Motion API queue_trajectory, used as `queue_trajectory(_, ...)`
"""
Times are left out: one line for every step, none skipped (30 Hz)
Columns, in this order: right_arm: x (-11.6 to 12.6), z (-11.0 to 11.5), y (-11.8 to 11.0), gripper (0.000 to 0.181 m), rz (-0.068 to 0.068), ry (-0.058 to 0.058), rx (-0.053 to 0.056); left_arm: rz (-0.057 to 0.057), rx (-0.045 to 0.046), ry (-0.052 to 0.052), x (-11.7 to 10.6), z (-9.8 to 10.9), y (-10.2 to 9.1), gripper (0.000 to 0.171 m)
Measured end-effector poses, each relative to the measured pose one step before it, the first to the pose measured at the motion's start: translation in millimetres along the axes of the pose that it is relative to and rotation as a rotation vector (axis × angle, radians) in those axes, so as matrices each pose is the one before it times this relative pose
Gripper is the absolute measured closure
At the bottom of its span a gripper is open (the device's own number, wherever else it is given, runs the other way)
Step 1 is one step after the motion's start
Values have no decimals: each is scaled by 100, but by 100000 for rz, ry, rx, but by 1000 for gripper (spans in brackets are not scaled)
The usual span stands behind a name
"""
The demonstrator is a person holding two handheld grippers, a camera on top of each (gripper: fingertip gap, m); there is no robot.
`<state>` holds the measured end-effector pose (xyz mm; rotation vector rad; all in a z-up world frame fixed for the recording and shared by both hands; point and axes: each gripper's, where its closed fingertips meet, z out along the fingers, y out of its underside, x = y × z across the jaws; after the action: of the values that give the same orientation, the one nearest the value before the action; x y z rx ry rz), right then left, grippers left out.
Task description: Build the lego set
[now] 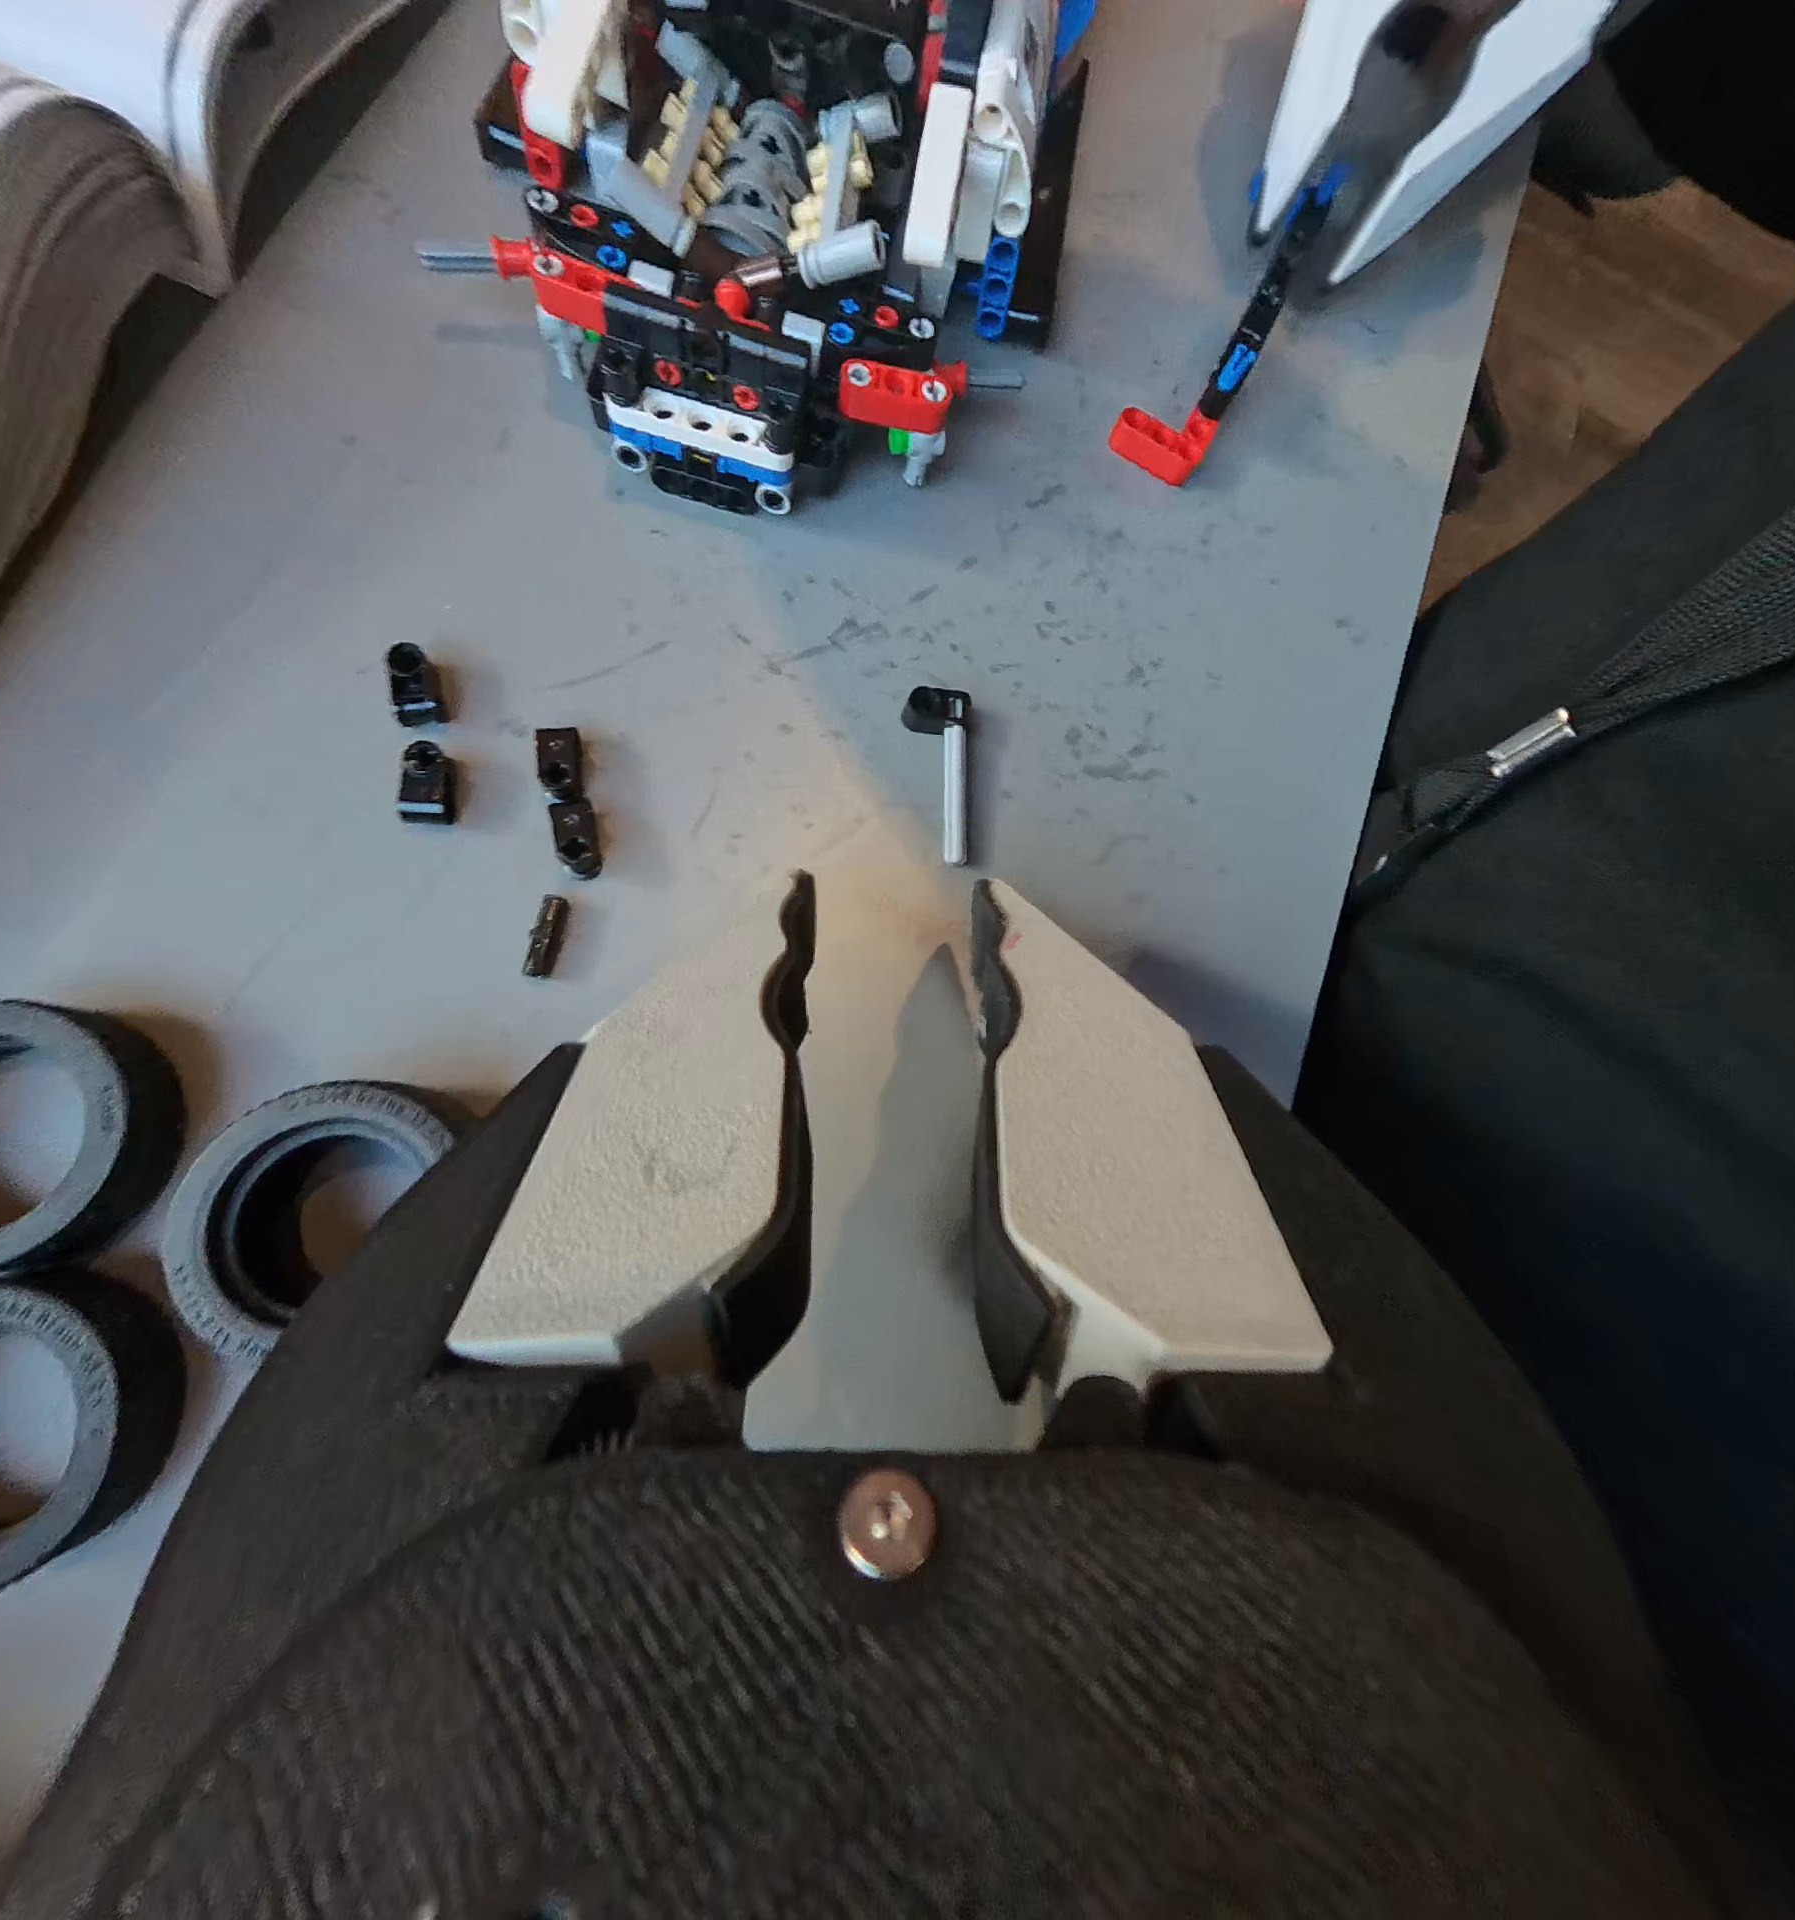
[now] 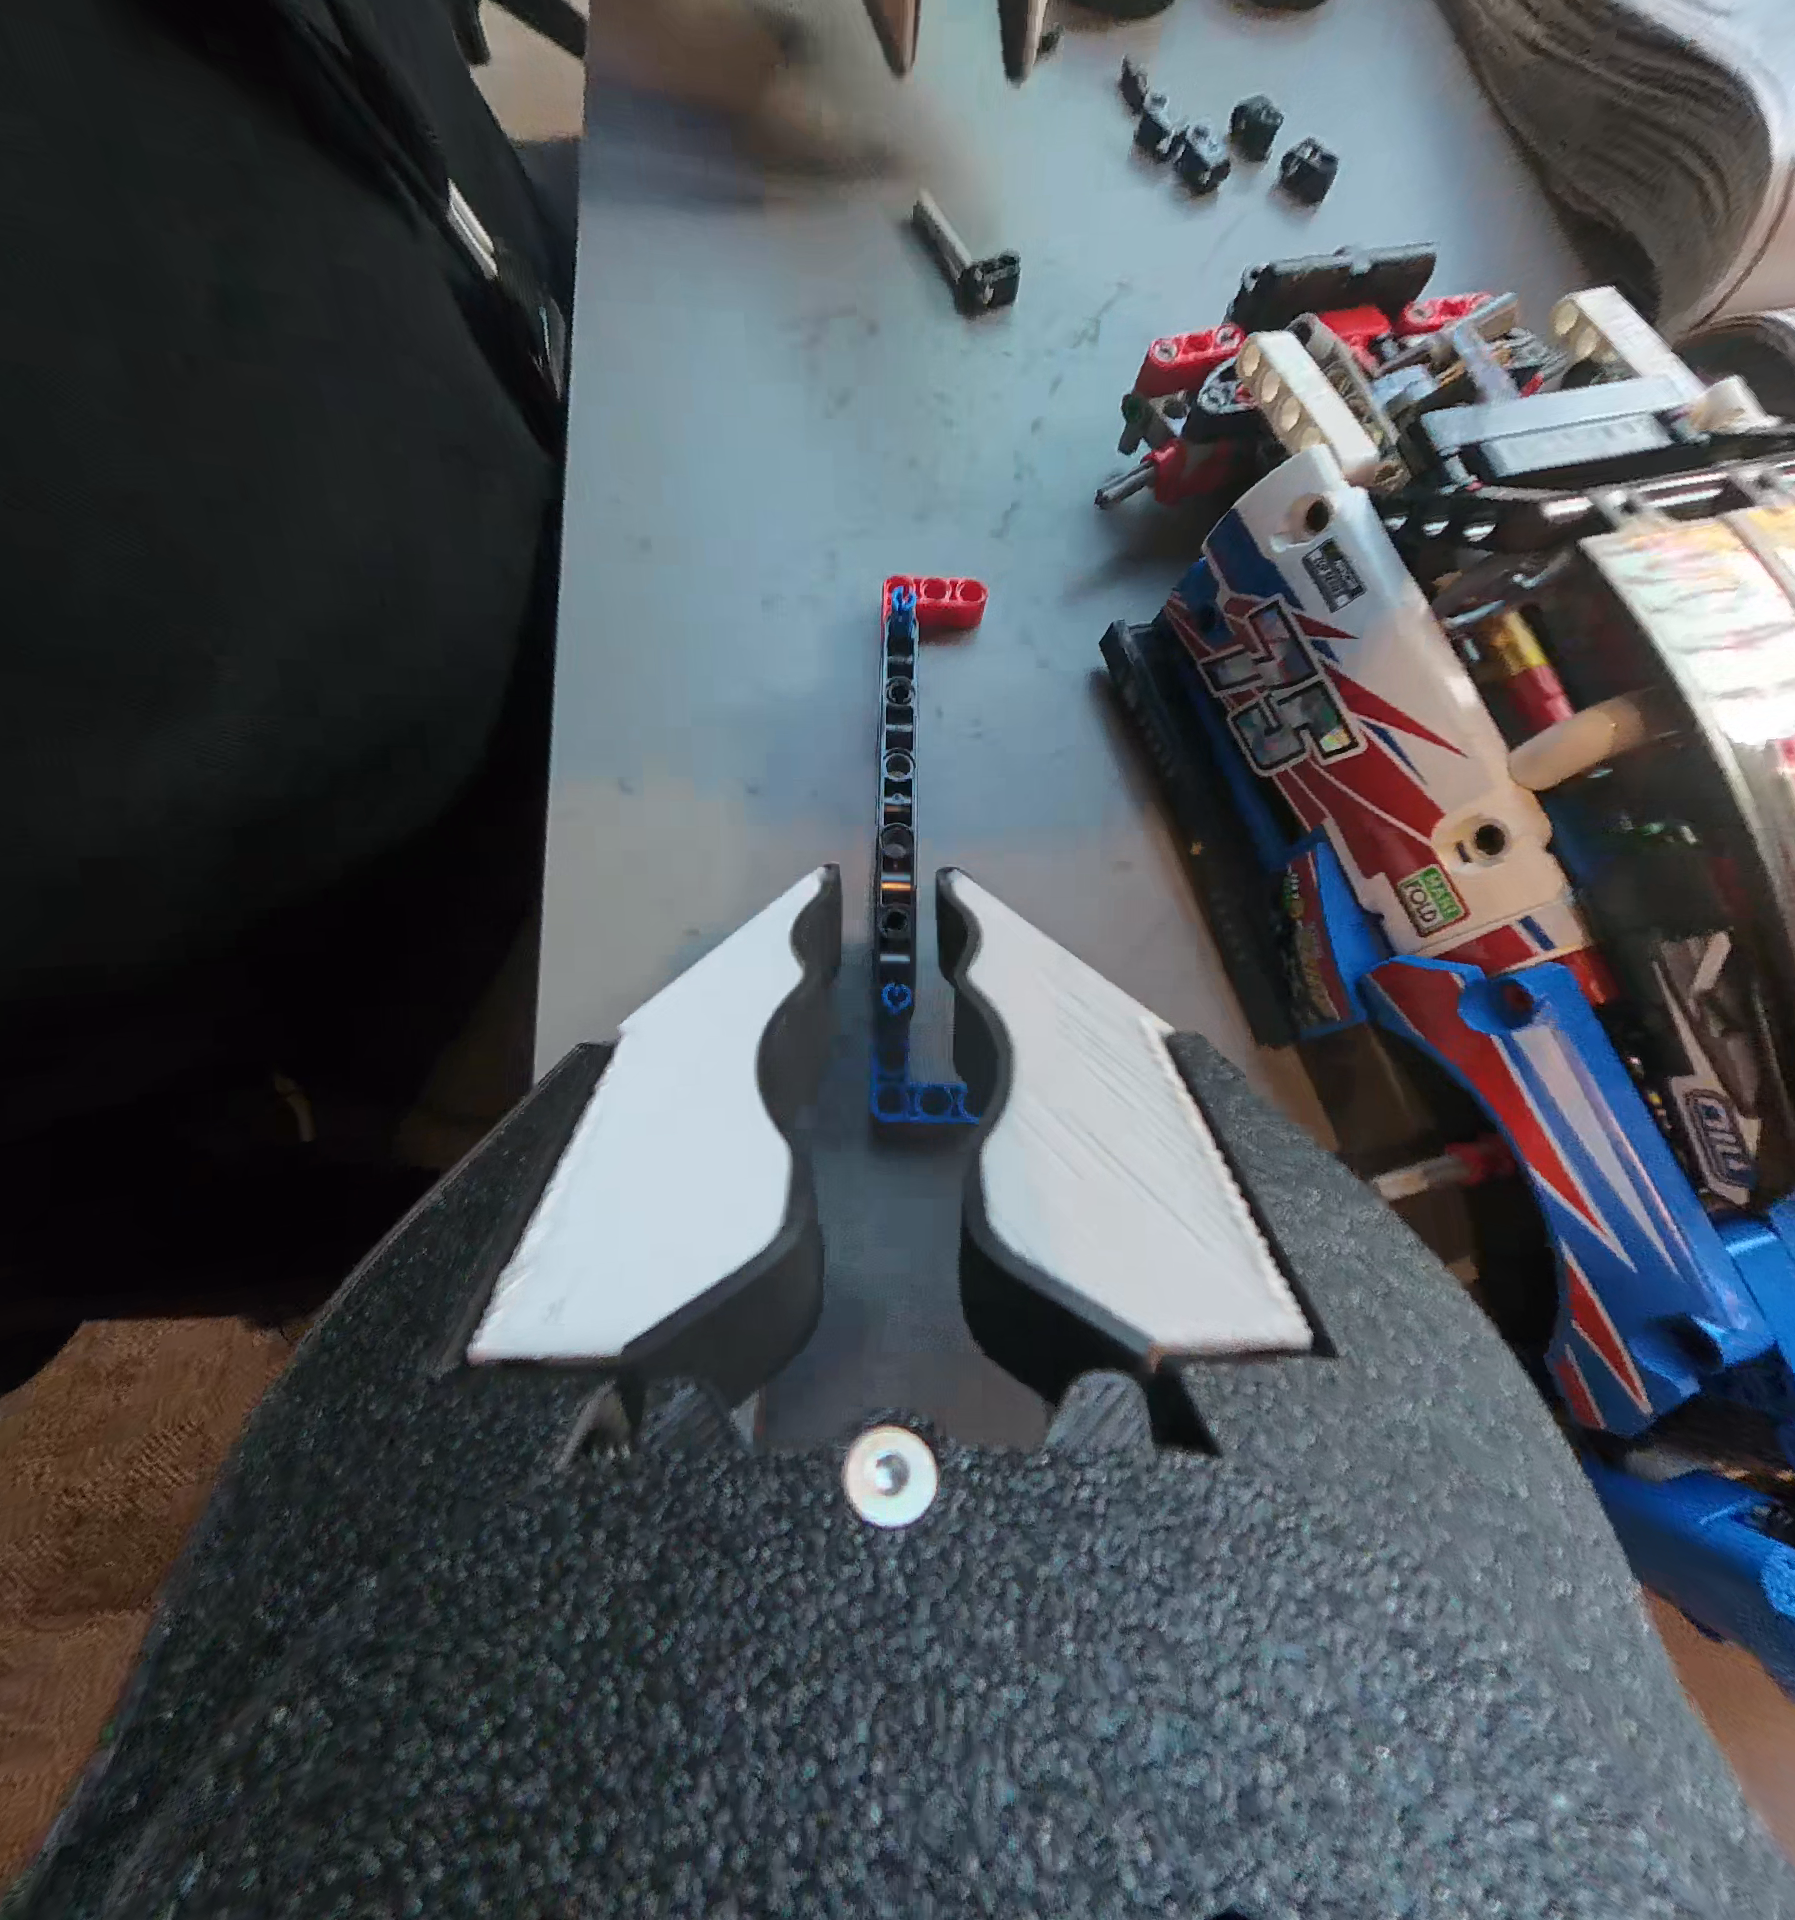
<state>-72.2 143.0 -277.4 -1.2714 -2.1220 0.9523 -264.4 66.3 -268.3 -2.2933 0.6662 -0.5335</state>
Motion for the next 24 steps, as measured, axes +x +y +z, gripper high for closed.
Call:
queue_trajectory(105, -308, -449, 161, 1239, 677, 2739, -336, 1017, -1785, -247, -225, 10, 144)
queue_trajectory(237, -390, -478, 161, 1019, 1432, 3071, -286, 631, -1458, -193, -209, 80, 143)
queue_trajectory(333, -464, -561, 161, 859, 1967, 3948, -218, 800, -1264, -138, -201, 81, 143)
queue_trajectory(536, -554, -689, 161, 1021, 3040, 5101, -98, 970, -885, -57, -214, 127, 143)
queue_trajectory(726, -632, -788, 161, 1530, 4009, 5988, -153, 735, -906, -48, -196, 181, 144)
queue_trajectory(795, -703, -848, 161, 2414, 4011, 6586, -187, 656, -810, -11, -192, 211, 144)
queue_trajectory(938, -729, -797, 161, 3118, 4514, 6570, -213, 506, -532, 34, -173, 271, 144)
queue_trajectory(1127, -737, -672, 161, 2953, 5411, 5916, -341, 513, -546, 25, -174, 266, 144)
queue_trajectory(1217, -725, -519, 160, 2190, 6148, 5092, -445, 681, -406, 69, -167, 221, 144)
queue_trajectory(1222, -679, -345, 160, 1308, 6226, 4180, -199, 855, -33, 152, -176, 168, 144)
queue_trajectory(1174, -604, -273, 160, 1067, 5698, 3815, 77, 843, -585, 85, -171, 166, 145)
queue_trajectory(1201, -515, -216, 160, 1447, 5668, 3425, 275, 1001, -906, 40, -148, 144, 146)
queue_trajectory(1112, -376, -152, 160, 1389, 5137, 2753, 275, 1174, -876, 38, -154, 75, 146)
queue_trajectory(918, -258, -153, 160, 750, 4238, 2734, 242, 994, -817, 33, -147, 50, 146)
queue_trajectory(742, -151, -266, 160, 952, 3268, 2760, 324, 880, -804, 31, -142, 25, 147)
queue_trajectory(622, -48, -417, 160, 697, 2532, 2940, 418, 925, -825, 18, -118, 10, 147)
queue_trajectory(514, 75, -403, 160, 85, 1957, 2422, 398, 875, -890, 3, -112, 17, 147)
queue_trajectory(362, 190, -430, 159, 75, 1275, 1716, 402, 532, -545, 51, -62, 44, 148)
queue_trajectory(48, 299, -521, 159, -703, -634, 1701, 355, 317, -639, 28, -36, 64, 147)
queue_trajectory(-56, 406, -394, 159, -1496, -1491, 629, 349, -19, -686, 0, -16, 75, 147)
queue_trajectory(156, 462, -236, 159, -1986, -457, -427, 353, 144, -975, -40, -41, -9, 147)
queue_trajectory(180, 465, -253, 159, -1809, -490, -158, 496, 486, -498, 0, -32, -61, 148)
queue_trajectory(130, 473, -269, 158, -1289, -1302, 289, 183, 19, -260, -10, 12, -7, 149)
queue_trajectory(245, 489, -203, 158, -908, -1093, 123, -301, -593, 147, -16, 69, 72, 149)
